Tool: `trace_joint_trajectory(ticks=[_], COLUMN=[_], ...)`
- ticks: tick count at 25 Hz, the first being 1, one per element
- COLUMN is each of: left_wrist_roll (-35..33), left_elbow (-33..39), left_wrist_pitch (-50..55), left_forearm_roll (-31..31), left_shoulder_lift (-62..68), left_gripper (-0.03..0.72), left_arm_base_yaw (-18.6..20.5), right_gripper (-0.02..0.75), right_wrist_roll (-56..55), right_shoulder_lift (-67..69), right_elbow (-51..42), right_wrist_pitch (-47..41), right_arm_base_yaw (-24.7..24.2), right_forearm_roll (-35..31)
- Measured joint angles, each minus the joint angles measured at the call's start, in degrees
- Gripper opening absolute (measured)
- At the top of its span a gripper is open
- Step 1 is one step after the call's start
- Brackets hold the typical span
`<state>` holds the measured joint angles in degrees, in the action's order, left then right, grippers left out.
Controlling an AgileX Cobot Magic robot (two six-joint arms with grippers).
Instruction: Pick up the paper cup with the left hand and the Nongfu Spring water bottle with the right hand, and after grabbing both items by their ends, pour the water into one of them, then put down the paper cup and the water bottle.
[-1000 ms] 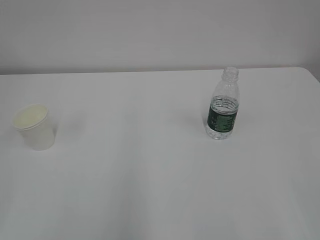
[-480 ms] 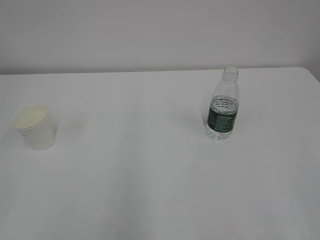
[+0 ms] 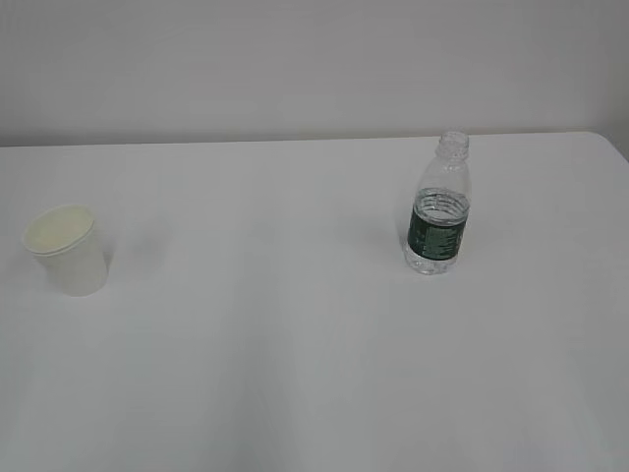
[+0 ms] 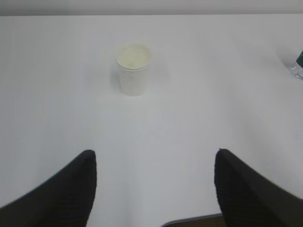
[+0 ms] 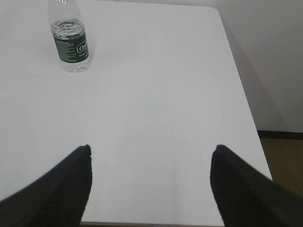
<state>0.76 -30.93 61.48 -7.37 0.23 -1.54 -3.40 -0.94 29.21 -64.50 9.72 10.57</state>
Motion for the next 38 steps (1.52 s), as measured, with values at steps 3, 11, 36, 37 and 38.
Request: trace_joint_trajectory(ticks=[3, 11, 36, 37, 38], left_wrist_roll=[0.00, 0.00, -1.93, -2.16, -2.28], left_elbow=[-0.09, -0.09, -0.09, -0.09, -0.09], left_wrist_pitch=[-0.30, -2.38, -14.82, -15.52, -16.29], left_forearm_roll=[-0.41, -1.40, -1.40, -1.40, -1.40], left_shoulder_lift=[0.23, 4.58, 12.50, 13.04, 13.45], left_gripper=[0.555, 0.556, 0.556, 0.556, 0.556], left_arm_base_yaw=[0.00, 0.00, 0.00, 0.00, 0.00], right_gripper=[0.592, 0.593, 0.593, 0.592, 0.592], right_wrist_roll=[0.00, 1.13, 1.25, 1.25, 1.25], right_shoulder_lift=[0.00, 2.21, 13.41, 13.95, 14.50], right_elbow=[0.25, 2.22, 2.27, 2.27, 2.27], right_wrist_pitch=[0.05, 1.53, 15.72, 16.42, 17.03], right_arm_base_yaw=[0.00, -0.13, -0.13, -0.13, -0.13], right_forearm_roll=[0.00, 0.00, -1.58, -1.58, -1.58])
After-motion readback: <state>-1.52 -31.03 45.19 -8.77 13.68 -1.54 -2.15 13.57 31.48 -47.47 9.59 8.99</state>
